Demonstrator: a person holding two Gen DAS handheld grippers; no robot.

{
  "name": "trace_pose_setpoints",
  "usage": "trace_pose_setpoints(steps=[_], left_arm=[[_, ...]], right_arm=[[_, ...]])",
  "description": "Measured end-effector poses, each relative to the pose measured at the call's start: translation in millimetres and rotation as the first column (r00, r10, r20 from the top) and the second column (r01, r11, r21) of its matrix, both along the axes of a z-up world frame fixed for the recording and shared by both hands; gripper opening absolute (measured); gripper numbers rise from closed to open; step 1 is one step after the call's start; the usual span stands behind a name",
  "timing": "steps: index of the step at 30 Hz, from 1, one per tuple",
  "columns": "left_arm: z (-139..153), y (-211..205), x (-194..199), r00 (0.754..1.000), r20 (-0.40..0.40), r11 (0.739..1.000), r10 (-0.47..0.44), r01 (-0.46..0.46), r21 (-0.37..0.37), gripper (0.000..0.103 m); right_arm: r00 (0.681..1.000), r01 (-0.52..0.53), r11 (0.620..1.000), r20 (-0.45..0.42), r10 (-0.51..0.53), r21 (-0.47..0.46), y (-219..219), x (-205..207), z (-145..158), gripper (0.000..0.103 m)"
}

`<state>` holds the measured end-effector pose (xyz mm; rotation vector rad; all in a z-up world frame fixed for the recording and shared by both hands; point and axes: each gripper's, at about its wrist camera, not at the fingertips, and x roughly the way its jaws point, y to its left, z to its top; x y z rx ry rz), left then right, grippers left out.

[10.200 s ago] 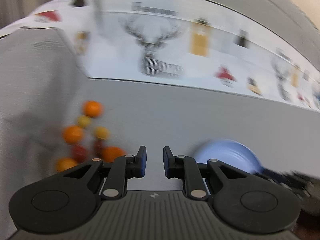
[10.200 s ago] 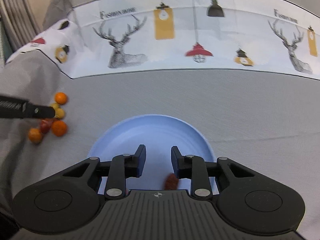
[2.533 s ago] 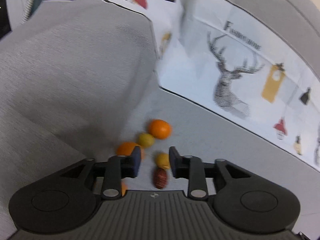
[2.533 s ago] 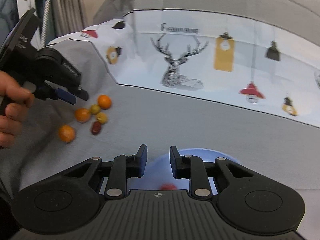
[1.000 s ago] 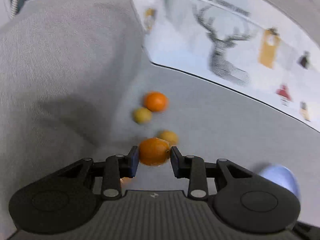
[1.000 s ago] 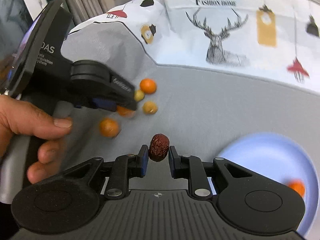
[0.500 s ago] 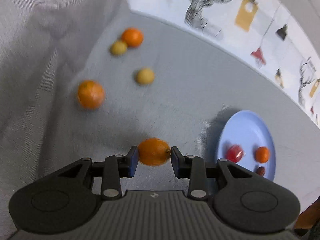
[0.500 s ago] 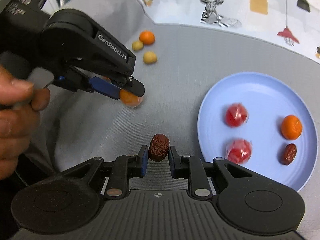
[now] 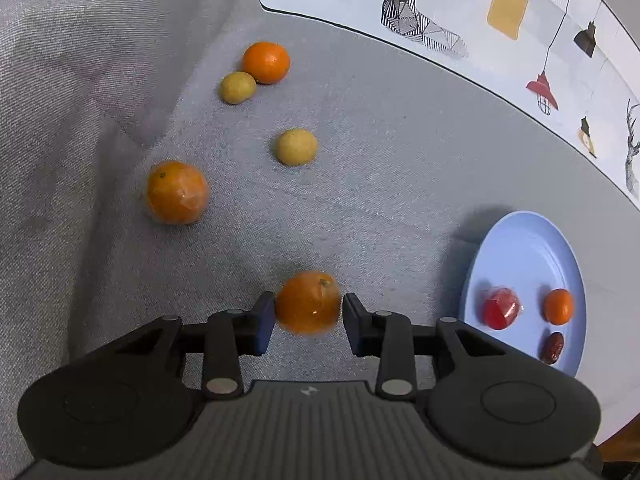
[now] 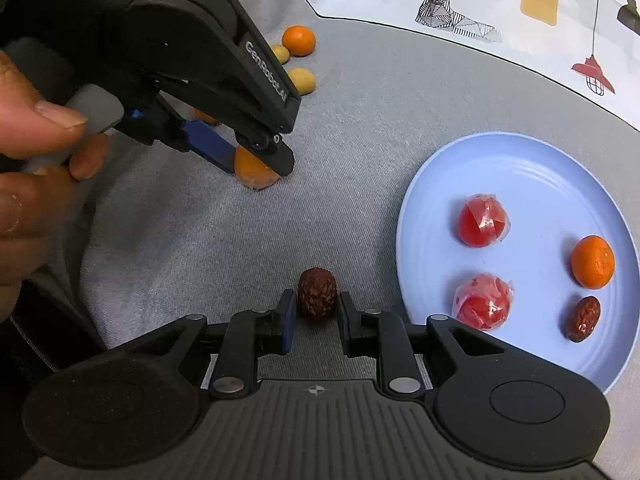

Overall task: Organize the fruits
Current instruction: 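Carry the tangerine and the date toward the blue plate with both tools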

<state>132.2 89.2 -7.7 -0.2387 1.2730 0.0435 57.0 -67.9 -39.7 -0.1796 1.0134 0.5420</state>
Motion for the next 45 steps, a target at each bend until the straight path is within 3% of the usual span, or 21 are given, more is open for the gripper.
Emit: trace_pose_setpoints(steps=[9, 18, 45], left_arm=[[2.8, -8.7, 3.2, 0.999, 0.023, 0.999, -0.027, 0.026, 0.048, 0.038], [5.3, -11.4, 5.6, 0.999, 0.028, 0.999, -0.024, 0.024, 0.023, 0.038], [23.9, -13.2, 6.3, 0.989, 0.151, 1.000, -0.005, 0.008, -0.015, 0.038]], right_arm=[[0.999, 0.001, 1.000, 0.043, -0.002, 0.028, -3.7, -8.4, 13.0, 0.022], [0.999, 0.009, 1.000, 0.040, -0.010, 0.021, -8.6, -12.7, 11.5, 0.022], [0.964, 0.095, 0.982, 0.230, -0.131, 0.163, -35.6, -20.1, 56.1, 0.022]])
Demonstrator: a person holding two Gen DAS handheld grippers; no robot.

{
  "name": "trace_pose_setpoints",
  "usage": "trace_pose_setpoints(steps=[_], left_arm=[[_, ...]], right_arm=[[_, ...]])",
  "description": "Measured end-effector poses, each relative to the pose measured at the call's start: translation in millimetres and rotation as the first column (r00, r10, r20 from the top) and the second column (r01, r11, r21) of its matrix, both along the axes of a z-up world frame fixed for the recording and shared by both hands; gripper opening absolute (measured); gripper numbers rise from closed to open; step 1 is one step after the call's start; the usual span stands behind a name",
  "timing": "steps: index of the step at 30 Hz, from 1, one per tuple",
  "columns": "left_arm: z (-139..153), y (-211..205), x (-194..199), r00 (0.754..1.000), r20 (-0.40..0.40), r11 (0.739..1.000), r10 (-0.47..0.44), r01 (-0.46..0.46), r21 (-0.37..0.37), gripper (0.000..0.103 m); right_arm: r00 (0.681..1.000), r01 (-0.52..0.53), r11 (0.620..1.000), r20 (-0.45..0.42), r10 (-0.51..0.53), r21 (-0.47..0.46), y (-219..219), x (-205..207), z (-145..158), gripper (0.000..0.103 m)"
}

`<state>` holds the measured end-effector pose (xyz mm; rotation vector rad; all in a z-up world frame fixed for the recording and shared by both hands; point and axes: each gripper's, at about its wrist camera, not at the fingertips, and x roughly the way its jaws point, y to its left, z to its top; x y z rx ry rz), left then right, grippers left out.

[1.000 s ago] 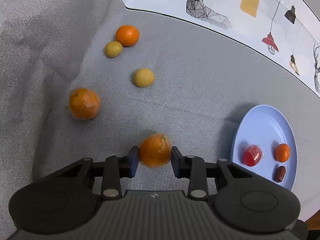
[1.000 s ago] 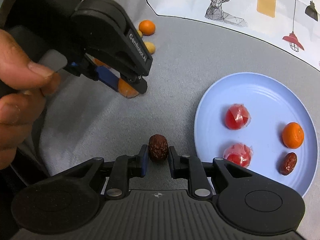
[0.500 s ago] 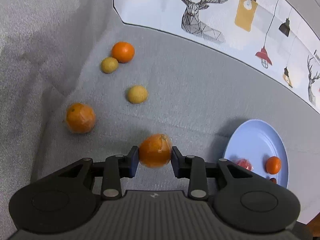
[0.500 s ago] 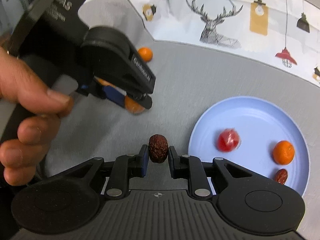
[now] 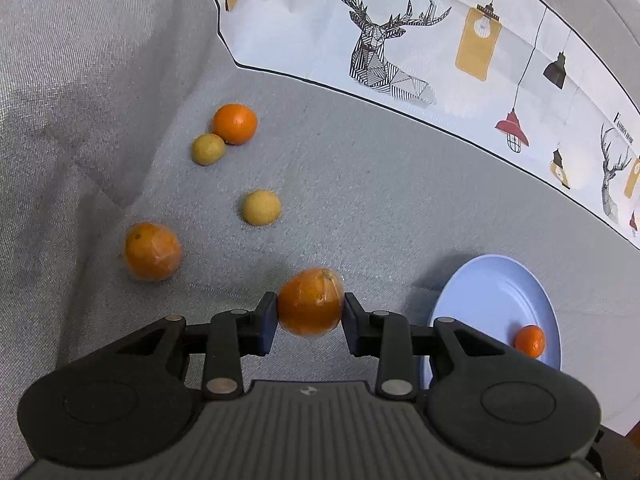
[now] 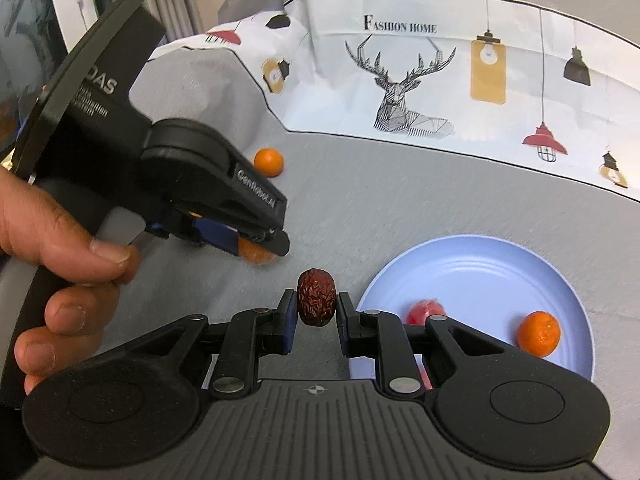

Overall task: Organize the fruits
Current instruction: 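Carry the tangerine and the date toward the blue plate with both tools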

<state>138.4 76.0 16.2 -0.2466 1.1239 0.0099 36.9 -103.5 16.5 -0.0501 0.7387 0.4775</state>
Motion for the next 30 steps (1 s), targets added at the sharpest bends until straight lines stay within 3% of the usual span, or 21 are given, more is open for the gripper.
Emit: trace_pose_setpoints(steps=[15, 30], left_arm=[[-2.1, -1.8, -2.4, 1.000, 0.011, 1.000, -0.014, 0.014, -0.004, 0.038], [7.1, -10.1, -2.5, 0.996, 0.082, 0.998, -0.046, 0.050, -0.045, 0.038]], right_arm=[[0.998, 0.046, 0.999, 0.039, -0.046, 0.002, -6.8, 7.3, 2.1, 0.022], [0.989, 0.132, 0.991, 0.069, -0.134, 0.029, -36.7, 15.8, 7.9, 0.022]])
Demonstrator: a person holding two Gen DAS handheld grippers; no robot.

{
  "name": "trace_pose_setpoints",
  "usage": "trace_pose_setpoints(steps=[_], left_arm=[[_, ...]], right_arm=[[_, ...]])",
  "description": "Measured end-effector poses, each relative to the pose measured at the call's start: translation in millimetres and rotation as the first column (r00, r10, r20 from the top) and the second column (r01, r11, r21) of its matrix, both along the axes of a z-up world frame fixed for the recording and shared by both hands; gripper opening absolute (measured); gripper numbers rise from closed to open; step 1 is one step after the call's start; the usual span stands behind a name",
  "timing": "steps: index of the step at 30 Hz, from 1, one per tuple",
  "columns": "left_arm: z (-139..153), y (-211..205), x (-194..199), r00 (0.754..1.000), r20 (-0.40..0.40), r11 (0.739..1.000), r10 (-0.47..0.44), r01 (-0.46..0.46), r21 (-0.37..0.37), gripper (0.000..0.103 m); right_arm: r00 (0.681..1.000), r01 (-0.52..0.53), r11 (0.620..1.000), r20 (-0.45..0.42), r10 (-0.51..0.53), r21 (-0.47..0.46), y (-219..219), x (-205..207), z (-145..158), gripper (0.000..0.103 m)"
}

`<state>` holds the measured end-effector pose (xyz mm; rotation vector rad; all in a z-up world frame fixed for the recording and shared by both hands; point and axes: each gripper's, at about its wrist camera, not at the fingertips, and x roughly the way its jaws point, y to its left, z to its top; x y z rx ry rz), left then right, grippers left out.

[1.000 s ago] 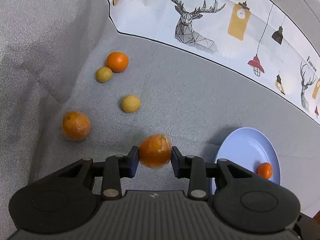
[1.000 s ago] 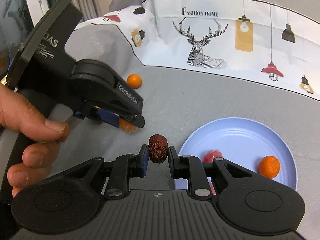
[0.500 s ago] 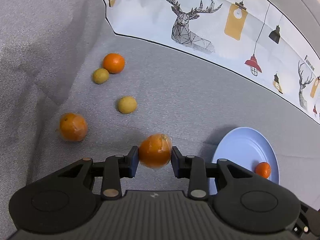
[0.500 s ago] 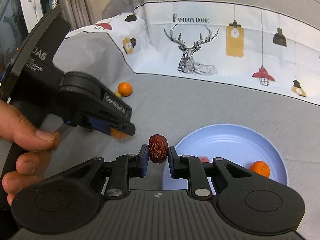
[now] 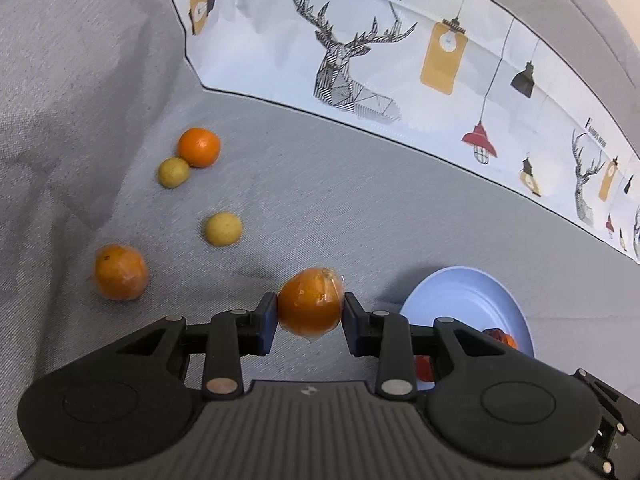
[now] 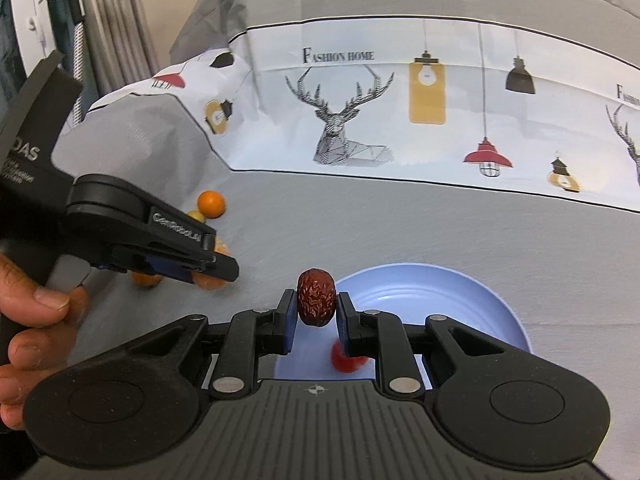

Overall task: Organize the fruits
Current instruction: 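Carry the tangerine and the date toward the blue plate with both tools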

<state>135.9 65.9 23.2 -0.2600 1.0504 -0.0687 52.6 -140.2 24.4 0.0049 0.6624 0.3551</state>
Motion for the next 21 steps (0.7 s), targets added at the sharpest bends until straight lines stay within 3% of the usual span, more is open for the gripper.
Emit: trace_pose_setpoints(steps=[15, 21], left_arm=[[11.6, -14.0, -3.1, 0.995, 0.080, 0.998, -0.055, 0.058, -0.038, 0.038], [11.6, -34.8, -4.9, 0.984, 0.096, 0.987, -0.153, 0.157, -0.043, 0.038]], right_arm=[[0.989, 0.138, 0.990, 0.041, -0.139, 0.012, -37.4, -1.1, 7.2, 0.022], [0.969, 0.248, 0.968, 0.006, -0.249, 0.046, -68.5, 3.6, 5.6, 0.022]])
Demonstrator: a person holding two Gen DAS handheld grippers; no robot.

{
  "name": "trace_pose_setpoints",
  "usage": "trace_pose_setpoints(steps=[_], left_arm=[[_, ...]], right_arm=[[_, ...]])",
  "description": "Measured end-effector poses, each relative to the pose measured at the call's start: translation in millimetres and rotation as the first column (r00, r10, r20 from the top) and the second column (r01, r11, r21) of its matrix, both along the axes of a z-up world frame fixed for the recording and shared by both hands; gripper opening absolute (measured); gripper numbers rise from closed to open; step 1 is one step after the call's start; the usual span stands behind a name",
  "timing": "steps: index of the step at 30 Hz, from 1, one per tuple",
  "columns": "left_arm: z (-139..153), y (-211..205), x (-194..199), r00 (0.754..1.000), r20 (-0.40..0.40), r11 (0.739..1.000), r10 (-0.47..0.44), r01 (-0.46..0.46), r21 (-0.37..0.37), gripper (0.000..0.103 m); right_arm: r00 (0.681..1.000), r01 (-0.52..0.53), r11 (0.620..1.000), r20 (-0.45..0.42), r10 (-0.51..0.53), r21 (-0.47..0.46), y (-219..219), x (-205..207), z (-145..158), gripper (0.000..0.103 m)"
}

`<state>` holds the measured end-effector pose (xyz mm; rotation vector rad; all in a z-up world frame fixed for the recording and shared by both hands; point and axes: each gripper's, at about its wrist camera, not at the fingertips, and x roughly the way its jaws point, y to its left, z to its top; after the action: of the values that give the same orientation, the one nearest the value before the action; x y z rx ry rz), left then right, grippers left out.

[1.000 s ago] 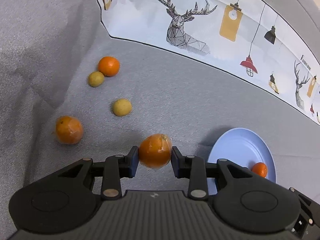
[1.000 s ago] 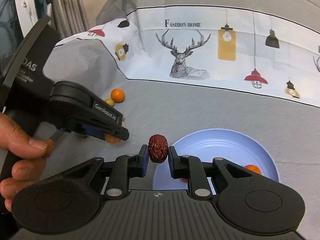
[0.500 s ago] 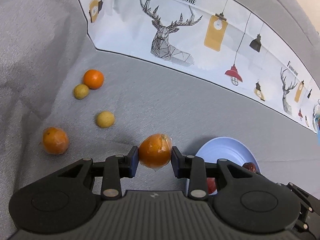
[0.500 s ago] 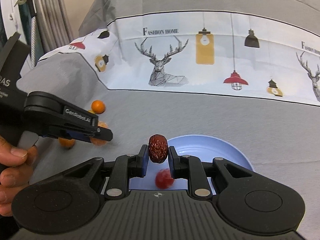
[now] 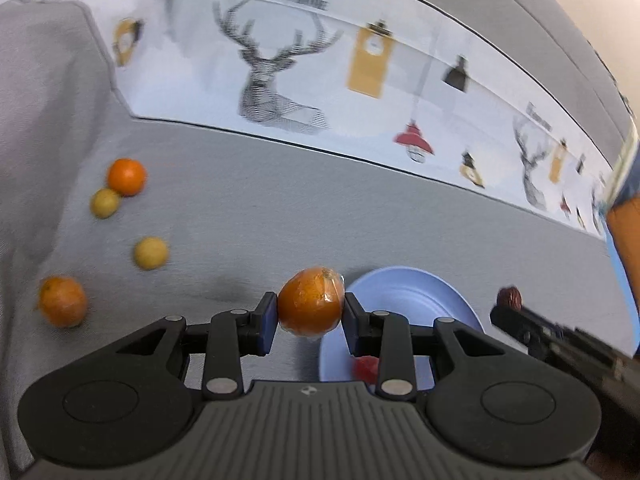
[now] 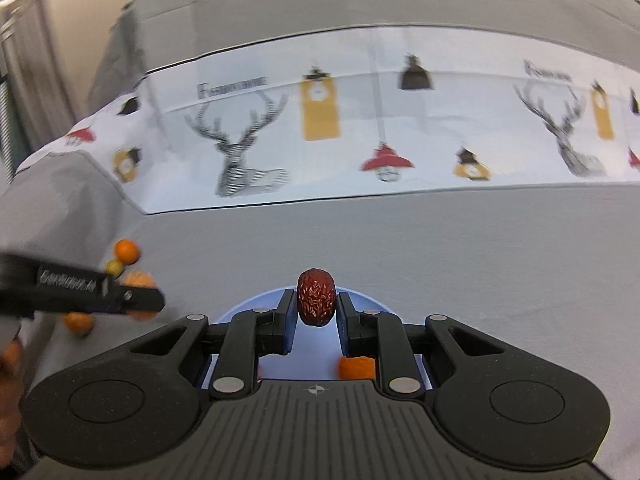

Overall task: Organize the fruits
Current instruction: 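Carry the tangerine and the date toward the blue plate with both tools, then open the left tool over the plate while the right tool releases the date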

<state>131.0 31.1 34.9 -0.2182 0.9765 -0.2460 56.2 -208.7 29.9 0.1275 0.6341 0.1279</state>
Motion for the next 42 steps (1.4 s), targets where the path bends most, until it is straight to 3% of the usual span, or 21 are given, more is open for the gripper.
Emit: trace_pose_setpoints(steps=[6, 12, 18, 42], left_arm=[[0.5, -24.1, -5.4, 0.996, 0.031, 0.996, -0.085, 0.086, -0.026, 0.038], [1.9, -52.0, -9.6, 0.985, 0.072, 0.987, -0.154, 0.157, -0.039, 0.038], [-1.5, -74.9, -12.6, 0.975, 0.093, 0.979, -0.202, 0.204, -0.010, 0.038], [-2.8, -87.7, -14.5, 0.970, 0.111, 0.976, -0.217, 0.217, 0.015, 0.038]], right_arm=[[0.997, 0.060, 0.997, -0.043, -0.059, 0.041, -22.2, 5.0, -4.3, 0.022], [0.990, -0.034, 0.999, -0.133, 0.037, 0.025, -16.3, 7.5, -15.4, 0.022], [0.990, -0.028, 1.000, -0.138, 0.030, 0.014, -20.9, 7.1, -13.4, 0.022], [0.985, -0.057, 0.998, -0.166, 0.055, -0.008, -17.0, 7.7, -19.5, 0.022]])
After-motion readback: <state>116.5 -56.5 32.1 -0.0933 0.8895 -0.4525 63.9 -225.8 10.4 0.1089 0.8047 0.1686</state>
